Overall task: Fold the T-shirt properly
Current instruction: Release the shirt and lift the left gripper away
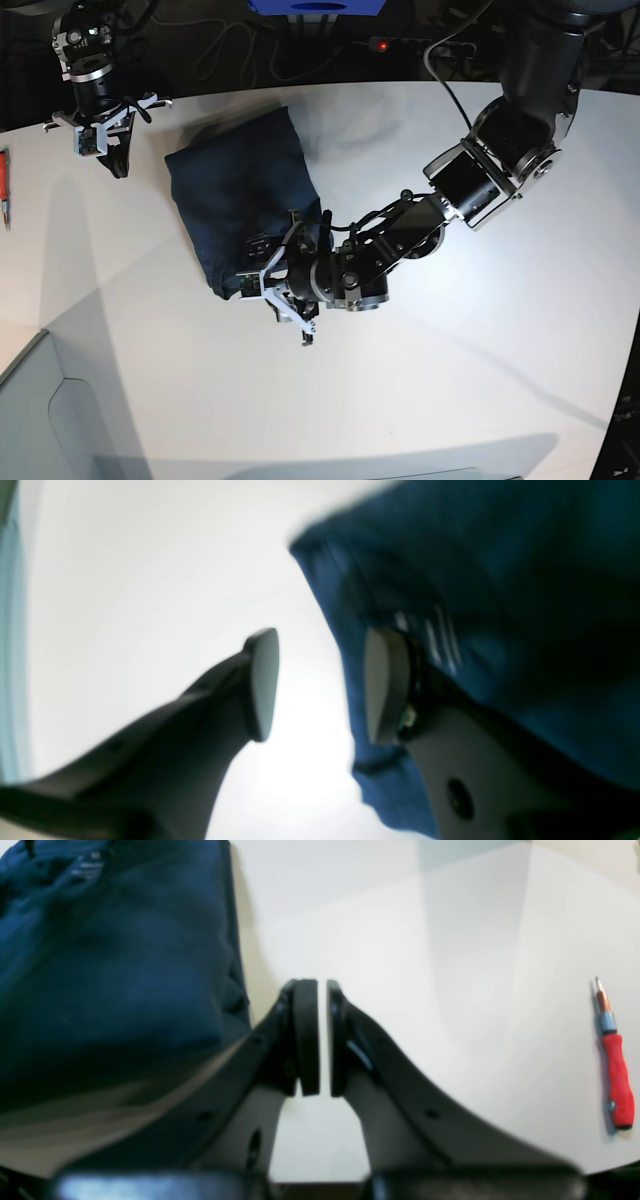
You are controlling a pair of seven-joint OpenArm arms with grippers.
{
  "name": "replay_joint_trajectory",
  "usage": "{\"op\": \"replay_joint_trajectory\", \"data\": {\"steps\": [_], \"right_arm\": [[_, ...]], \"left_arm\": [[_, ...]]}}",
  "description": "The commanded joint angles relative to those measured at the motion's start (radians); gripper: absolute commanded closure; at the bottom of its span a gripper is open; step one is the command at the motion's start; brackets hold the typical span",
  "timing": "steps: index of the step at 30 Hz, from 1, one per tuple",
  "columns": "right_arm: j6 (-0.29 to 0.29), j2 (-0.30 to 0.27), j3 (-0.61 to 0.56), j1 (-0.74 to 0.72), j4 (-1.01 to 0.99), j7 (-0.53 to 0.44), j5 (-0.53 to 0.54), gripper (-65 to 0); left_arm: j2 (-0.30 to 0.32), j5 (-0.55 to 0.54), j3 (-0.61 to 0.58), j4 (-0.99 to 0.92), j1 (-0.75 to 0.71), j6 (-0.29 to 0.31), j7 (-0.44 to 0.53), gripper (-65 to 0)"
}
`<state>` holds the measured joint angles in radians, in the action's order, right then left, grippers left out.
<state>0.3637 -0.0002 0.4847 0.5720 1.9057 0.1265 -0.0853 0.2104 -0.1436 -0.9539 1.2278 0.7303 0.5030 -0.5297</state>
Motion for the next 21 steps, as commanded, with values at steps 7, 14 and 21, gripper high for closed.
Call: {"op": "replay_joint_trajectory", "data": {"steps": [7,14,21], "right_arm": [[-0.002,-0.010,-0.076,-0.028,0.016,-0.027,0.012,-0.1],[-0.002,-0.011,-0.151,-0.082,-0.048,-0.026,0.012,-0.1],[-0.002,-0.013,-0.169,-0.099,-0.119,-0.027,0.012,-0.1]], "left_arm": [[0.151,-0.009,0.470,0.258,-0.179,-0.008,0.018,-27.1],[0.182,-0.020,1.128,0.445,-0.590,-0.002,0.018,-27.1],[0.119,-0.115,1.492,0.456,-0.840,-0.002,0.020,-27.0]]}}
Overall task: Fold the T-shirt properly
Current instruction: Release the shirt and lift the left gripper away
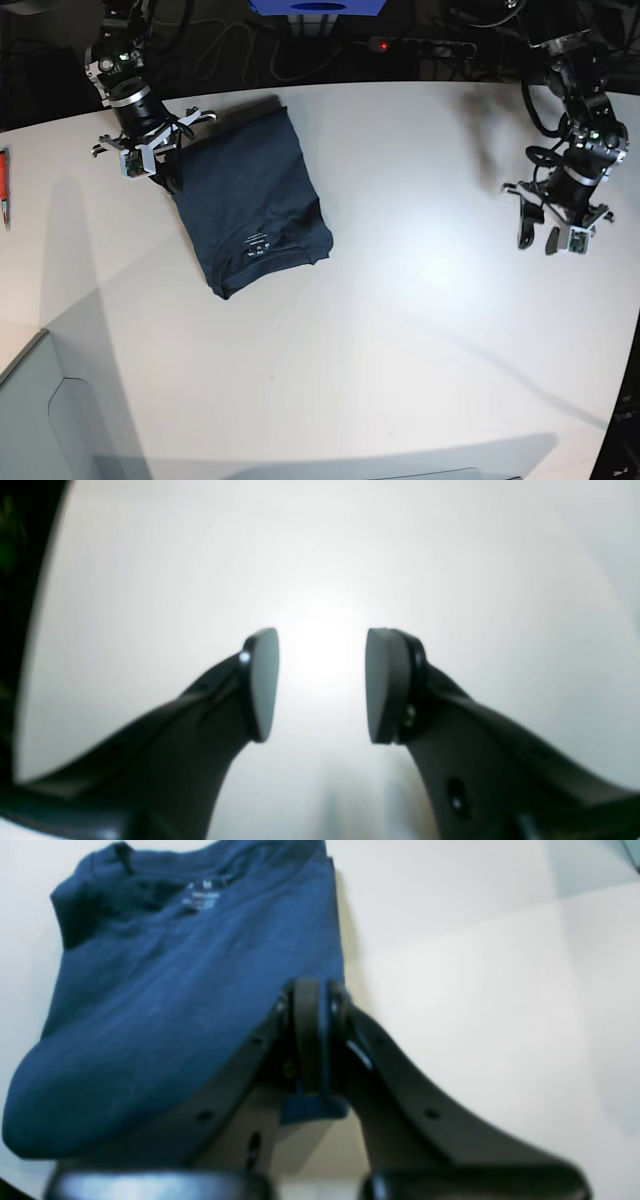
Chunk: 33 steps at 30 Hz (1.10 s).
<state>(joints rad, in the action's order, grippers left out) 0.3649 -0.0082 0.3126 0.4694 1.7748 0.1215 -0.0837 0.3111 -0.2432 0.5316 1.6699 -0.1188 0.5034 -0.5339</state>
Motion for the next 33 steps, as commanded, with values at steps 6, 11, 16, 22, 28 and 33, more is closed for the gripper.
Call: {"op": "replay_joint_trajectory", "data": {"steps": [6,11,16,22,28,33], "right_arm": [[-0.004,-0.005,0.003,0.012,-0.069,-0.027,0.011,-0.1],[-0.002,-0.003,0.001,0.012,-0.129,-0.029,0.011,-0.1],[-0.002,-0.005,-0.049,0.035,-0.137,-0.030,0.011,-0.1],[-0.002,-0.002,-0.026,0.068,-0.054,-0.085,0.014,-0.1],[-0.002,0.000,0.059,0.056,-0.042,-0.099,0.014,-0.1],[-0.002,-0.003,0.064,0.019,-0.114,-0.099,0.011,-0.1]], "left_arm": [[0.020,-0.086,0.035,-0.035,-0.084,-0.004,0.028,-27.0],[0.020,-0.084,0.035,-0.026,-0.104,-0.004,0.025,-26.9],[0.020,-0.083,0.029,-0.026,-0.098,-0.004,0.024,-26.9],[0.018,-0.083,0.028,-0.026,-0.100,-0.004,0.024,-26.9],[0.018,-0.081,0.034,-0.037,-0.111,-0.004,0.024,-26.9],[0.018,-0.081,0.035,-0.032,-0.137,-0.004,0.024,-26.9]]}}
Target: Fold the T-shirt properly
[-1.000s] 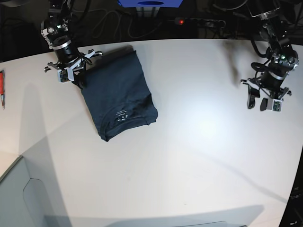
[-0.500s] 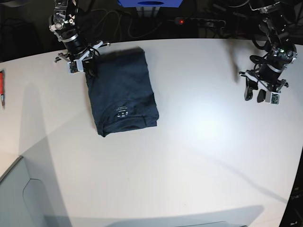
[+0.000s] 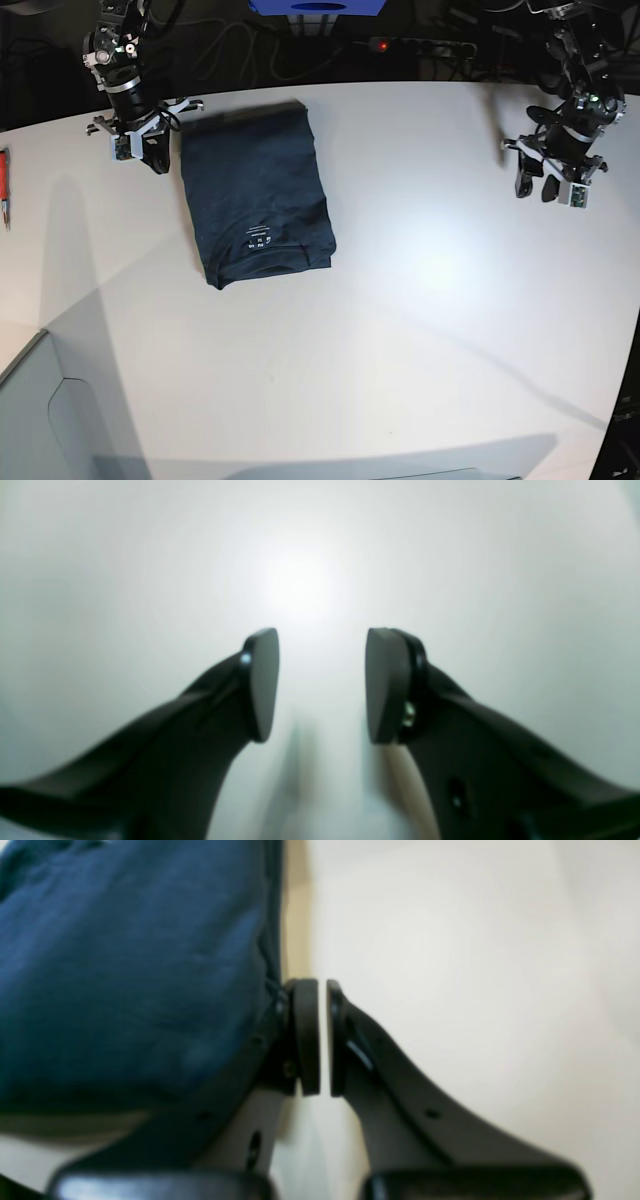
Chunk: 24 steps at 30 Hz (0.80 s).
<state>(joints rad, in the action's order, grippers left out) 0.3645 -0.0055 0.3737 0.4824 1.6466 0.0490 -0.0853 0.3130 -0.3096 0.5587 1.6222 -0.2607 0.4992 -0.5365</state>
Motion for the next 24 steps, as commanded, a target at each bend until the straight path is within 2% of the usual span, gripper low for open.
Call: {"op": "replay_joint_trajectory", "data": {"steps": [1,13,18,24], "right_arm": [[-0.002,-0.006,0.000,0.005,0.011,-0.027,0.012,-0.1],[-0.002,-0.001,-0.106,0.066,0.010,-0.034,0.012,-0.1],[-0.002,-0.004,-0.098,0.078,0.017,-0.036,0.012,-0.1],[-0.005,-0.008,-0.049,0.166,0.122,-0.036,0.014,-0.1]], "left_arm": [[0.016,-0.015,0.008,0.017,-0.002,0.000,0.026,-26.9],[0.016,-0.018,0.010,0.022,-0.065,-0.001,0.026,-26.9],[0.016,-0.021,0.010,0.023,-0.099,-0.003,0.031,-26.9],[0.005,-0.023,0.011,0.071,-0.200,-0.004,0.026,-26.6]]}}
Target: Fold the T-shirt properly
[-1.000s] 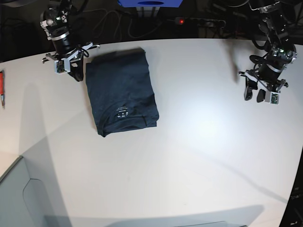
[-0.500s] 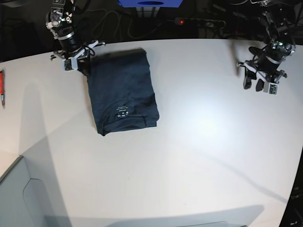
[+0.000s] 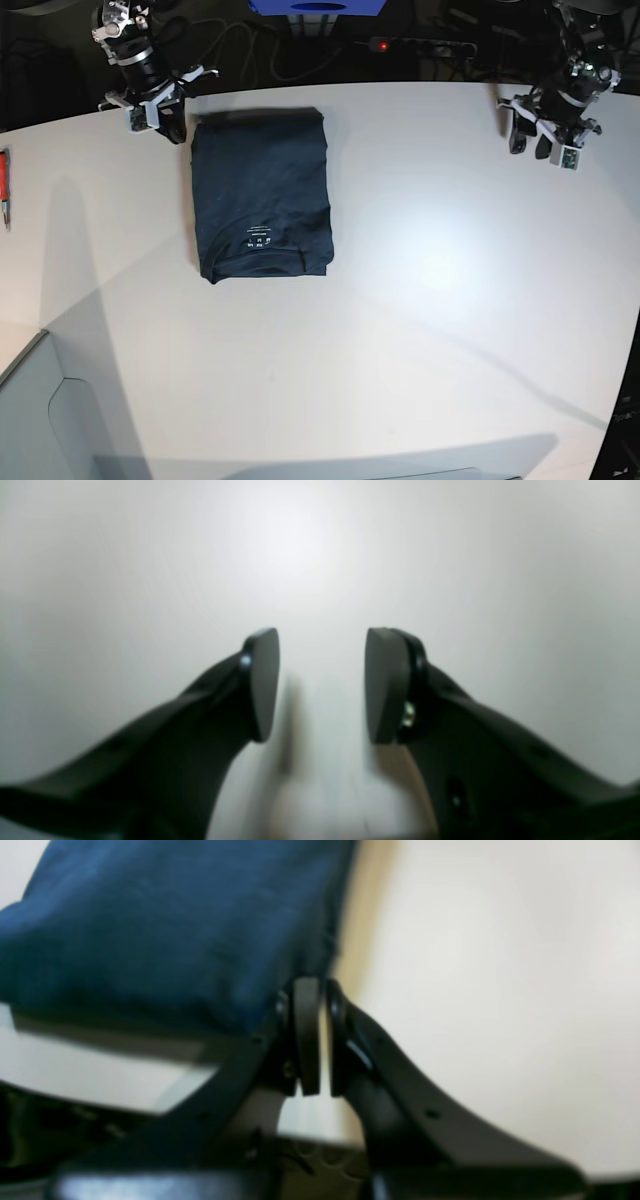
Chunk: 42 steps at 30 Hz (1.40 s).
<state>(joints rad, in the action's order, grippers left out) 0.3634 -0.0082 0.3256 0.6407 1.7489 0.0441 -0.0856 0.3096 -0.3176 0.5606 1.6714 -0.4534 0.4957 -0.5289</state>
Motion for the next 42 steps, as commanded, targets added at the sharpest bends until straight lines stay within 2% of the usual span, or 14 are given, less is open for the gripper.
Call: {"op": "replay_joint_trajectory", "data": {"steps": [1,4,8,11,16,20,22,26,29,33,36,38,42], "right_arm": [[-0.005,-0.005,0.005,0.029,0.042,-0.031,0.014,-0.1],[-0.005,-0.005,0.010,0.109,0.085,-0.031,0.016,-0.1],[-0.005,-0.005,-0.001,0.279,0.135,-0.031,0.016,-0.1],[-0.005,-0.009,-0.003,0.359,0.131,-0.031,0.016,-0.1],[-0.005,-0.028,-0.035,0.339,-0.036,-0.031,0.017,-0.1],[-0.005,-0.066,-0.107,0.281,-0.192,-0.031,0.017,-0.1],[-0.005,-0.075,-0.131,0.253,-0.261,-0.033,0.017,-0.1],[-0.005,-0.077,-0.187,0.161,-0.432,-0.033,0.017,-0.1],[-0.005,-0.075,-0.208,0.061,-0.617,-0.037,0.017,-0.1],[-0.005,-0.072,-0.213,-0.038,-0.877,-0.166,0.017,-0.1],[-0.005,-0.071,-0.213,-0.069,-0.996,-0.277,0.017,-0.1],[-0.005,-0.071,-0.213,-0.092,-1.076,-0.346,0.016,-0.1],[-0.007,-0.069,-0.213,-0.141,-1.199,-0.390,0.014,-0.1]], "left_arm": [[-0.003,-0.016,0.023,0.046,-0.035,-0.001,0.020,-25.6],[-0.065,-0.016,0.115,0.134,-0.114,-0.001,0.019,-17.3],[-0.174,-0.016,0.229,0.241,-0.206,0.005,0.019,0.0],[-0.241,-0.016,0.258,0.255,-0.290,0.005,0.019,0.0],[-0.315,-0.008,0.253,0.105,-0.342,0.007,0.028,0.0],[-0.312,-0.007,0.233,-0.043,-0.336,0.001,0.029,0.0],[-0.287,-0.005,0.189,-0.121,-0.335,-0.001,0.052,0.0],[-0.220,0.018,0.043,-0.347,-0.310,-0.002,0.227,0.0],[-0.162,0.134,-0.058,-0.617,-0.219,-0.002,0.364,0.0],[-0.145,0.220,-0.080,-1.051,-0.063,-0.002,0.582,0.0],[-0.145,0.298,-0.080,-1.243,0.018,-0.002,0.705,0.0],[-0.145,0.386,-0.080,-1.322,0.067,-0.002,0.729,0.0],[-0.162,0.476,-0.078,-1.378,0.106,-0.002,0.726,0.0]]}}
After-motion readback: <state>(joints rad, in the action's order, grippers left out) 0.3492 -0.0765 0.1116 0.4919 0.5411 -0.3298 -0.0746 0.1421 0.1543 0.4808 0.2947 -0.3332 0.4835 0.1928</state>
